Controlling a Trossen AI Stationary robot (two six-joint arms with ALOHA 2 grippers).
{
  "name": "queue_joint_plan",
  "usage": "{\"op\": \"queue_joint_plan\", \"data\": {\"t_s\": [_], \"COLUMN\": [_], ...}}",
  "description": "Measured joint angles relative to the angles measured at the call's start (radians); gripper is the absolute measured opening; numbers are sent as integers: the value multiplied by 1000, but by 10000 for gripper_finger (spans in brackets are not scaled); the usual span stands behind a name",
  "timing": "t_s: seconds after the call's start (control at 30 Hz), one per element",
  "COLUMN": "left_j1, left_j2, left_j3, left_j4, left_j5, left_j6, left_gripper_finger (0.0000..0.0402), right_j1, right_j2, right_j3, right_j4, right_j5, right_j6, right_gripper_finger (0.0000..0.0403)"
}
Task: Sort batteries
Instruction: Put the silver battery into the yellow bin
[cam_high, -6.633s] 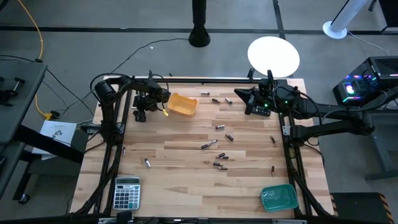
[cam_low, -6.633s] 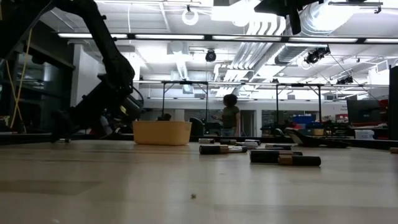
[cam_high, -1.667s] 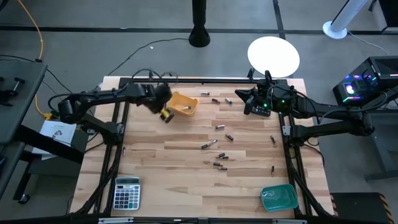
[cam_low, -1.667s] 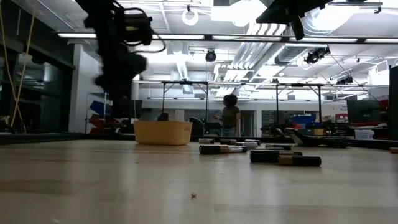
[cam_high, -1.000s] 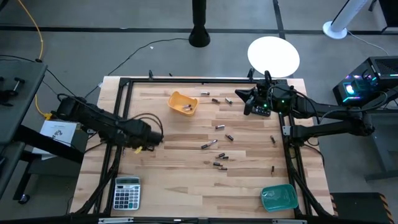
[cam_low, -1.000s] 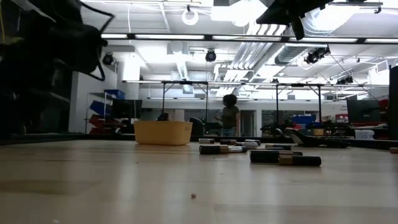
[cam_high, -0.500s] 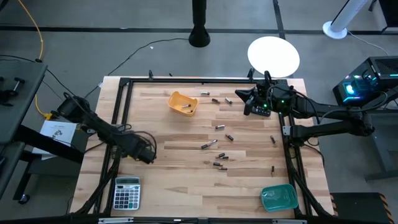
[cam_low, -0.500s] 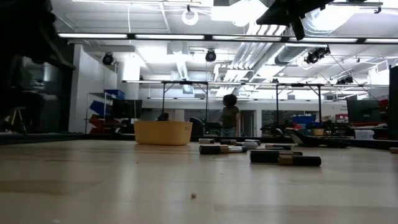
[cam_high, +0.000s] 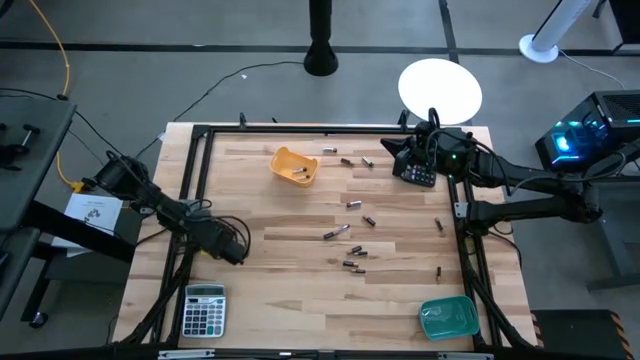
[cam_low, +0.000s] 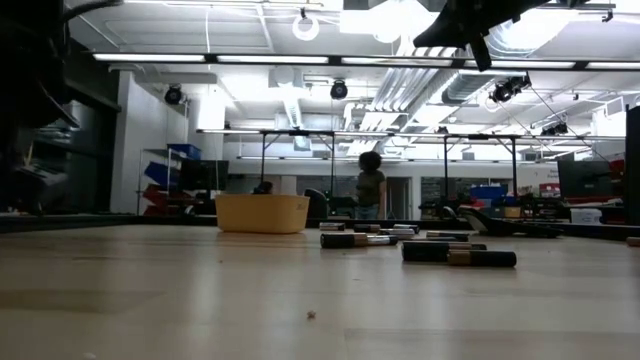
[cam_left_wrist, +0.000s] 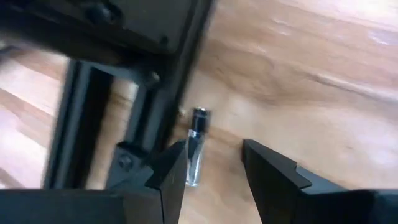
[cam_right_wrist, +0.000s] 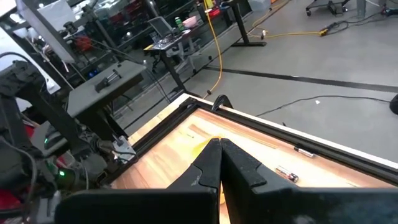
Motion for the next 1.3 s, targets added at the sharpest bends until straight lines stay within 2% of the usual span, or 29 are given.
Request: {"op": "queue_joint_plan", "data": {"t_s": [0.2, 0.5, 0.9, 1.17, 1.3], "left_j1": [11, 26, 36, 48, 65], "left_j2": [48, 84, 90, 88, 87], "left_j3": [-6, 20, 45, 152, 166], "left_j4": [-30, -19, -10, 97, 142], "left_j5": [2, -51, -69, -155, -185], "left_j6": [15, -12, -37, -25, -9], "left_gripper_finger": [150, 149, 114, 108, 108], "right_j1": [-1, -1, 2, 2, 2], "right_j2": [0, 0, 0, 0, 0], "right_j3": [0, 0, 0, 0, 0], "right_j4": [0, 3, 1, 1, 0], "right_j5": [-1, -2, -2, -2, -2], "right_j6": [18, 64, 96, 96, 111], "right_gripper_finger": [0, 0, 0, 0, 0]}}
